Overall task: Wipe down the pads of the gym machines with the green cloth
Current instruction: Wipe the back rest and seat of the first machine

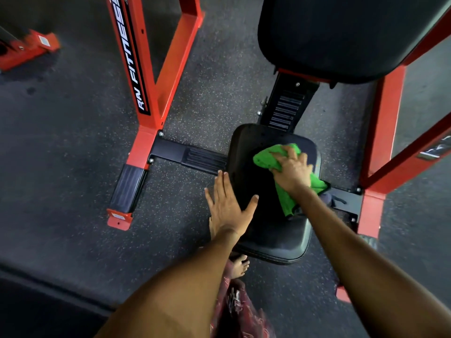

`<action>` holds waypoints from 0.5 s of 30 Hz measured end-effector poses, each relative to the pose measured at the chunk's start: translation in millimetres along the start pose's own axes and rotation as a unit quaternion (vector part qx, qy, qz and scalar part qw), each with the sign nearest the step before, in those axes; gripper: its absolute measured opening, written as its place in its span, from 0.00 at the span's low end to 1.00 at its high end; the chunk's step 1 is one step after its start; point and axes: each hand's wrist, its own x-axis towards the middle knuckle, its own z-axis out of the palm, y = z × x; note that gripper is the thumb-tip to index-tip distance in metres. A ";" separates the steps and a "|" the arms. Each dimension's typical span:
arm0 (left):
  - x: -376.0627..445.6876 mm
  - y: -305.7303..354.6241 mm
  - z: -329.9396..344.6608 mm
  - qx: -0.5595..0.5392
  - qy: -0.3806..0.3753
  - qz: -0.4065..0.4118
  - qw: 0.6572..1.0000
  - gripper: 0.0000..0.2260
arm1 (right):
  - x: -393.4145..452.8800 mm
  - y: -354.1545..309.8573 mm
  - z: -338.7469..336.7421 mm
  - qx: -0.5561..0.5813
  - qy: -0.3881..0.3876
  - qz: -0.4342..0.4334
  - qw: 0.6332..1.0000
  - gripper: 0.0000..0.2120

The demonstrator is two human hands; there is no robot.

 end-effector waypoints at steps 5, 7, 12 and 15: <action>-9.3 1.6 -8.5 -0.202 0.092 -0.155 0.963 0.33 | -54.4 -32.2 5.3 -0.030 -0.024 -0.202 0.979 0.26; -29.1 -0.6 -9.1 -0.267 0.117 -0.208 0.934 0.32 | -72.4 -20.0 6.3 -0.012 -0.039 -0.264 0.964 0.27; -79.5 -33.5 -11.9 -0.247 0.081 -0.088 0.961 0.38 | -36.0 6.6 -1.1 -0.008 -0.047 -0.110 0.993 0.23; -76.8 -48.3 -12.6 -0.202 0.055 -0.067 0.975 0.41 | -7.1 -25.8 -1.3 0.001 -0.039 -0.071 0.997 0.23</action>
